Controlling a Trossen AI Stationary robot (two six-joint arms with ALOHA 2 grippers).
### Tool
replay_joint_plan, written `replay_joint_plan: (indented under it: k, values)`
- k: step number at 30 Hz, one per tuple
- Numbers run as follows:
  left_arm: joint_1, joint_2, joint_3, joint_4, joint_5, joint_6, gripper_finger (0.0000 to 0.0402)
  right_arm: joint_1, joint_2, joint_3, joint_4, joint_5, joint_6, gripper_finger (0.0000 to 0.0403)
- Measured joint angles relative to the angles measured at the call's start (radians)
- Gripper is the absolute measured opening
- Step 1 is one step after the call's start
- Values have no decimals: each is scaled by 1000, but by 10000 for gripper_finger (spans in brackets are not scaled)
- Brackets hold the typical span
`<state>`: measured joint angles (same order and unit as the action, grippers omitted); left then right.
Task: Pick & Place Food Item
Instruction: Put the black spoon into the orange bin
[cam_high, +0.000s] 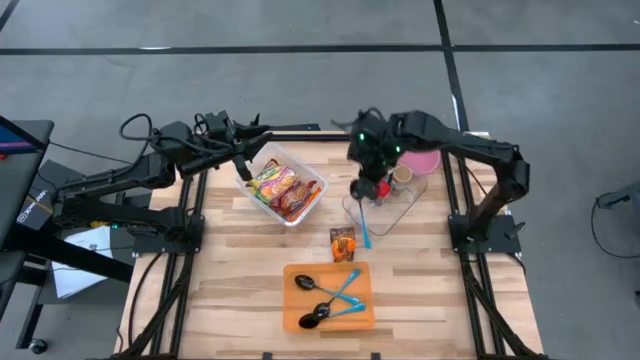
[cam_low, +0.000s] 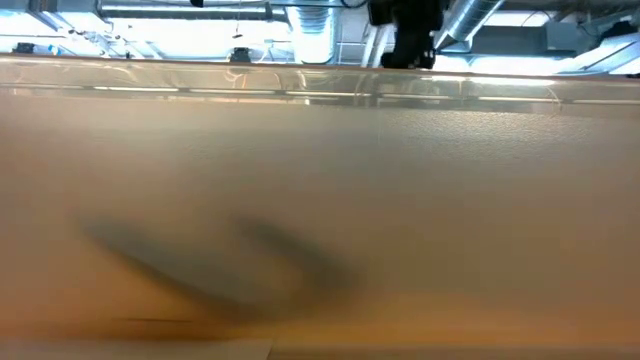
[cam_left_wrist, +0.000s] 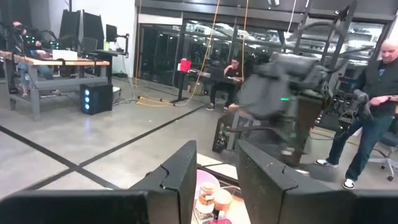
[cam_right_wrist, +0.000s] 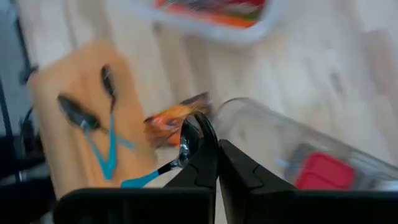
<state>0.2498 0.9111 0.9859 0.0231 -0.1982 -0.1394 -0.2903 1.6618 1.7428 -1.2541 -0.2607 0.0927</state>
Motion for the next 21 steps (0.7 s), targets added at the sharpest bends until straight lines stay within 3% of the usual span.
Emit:
replay_joint_plan:
  k: [10, 21]
  values:
    - [-10, 39, 1, -2, 1, -44, 104, 226, -22, -33, 82, -1, -68, 0]
    - [-36, 62, 0, -6, 3, -52, 104, 335, 5, -30, 232, -40, -173, 0]
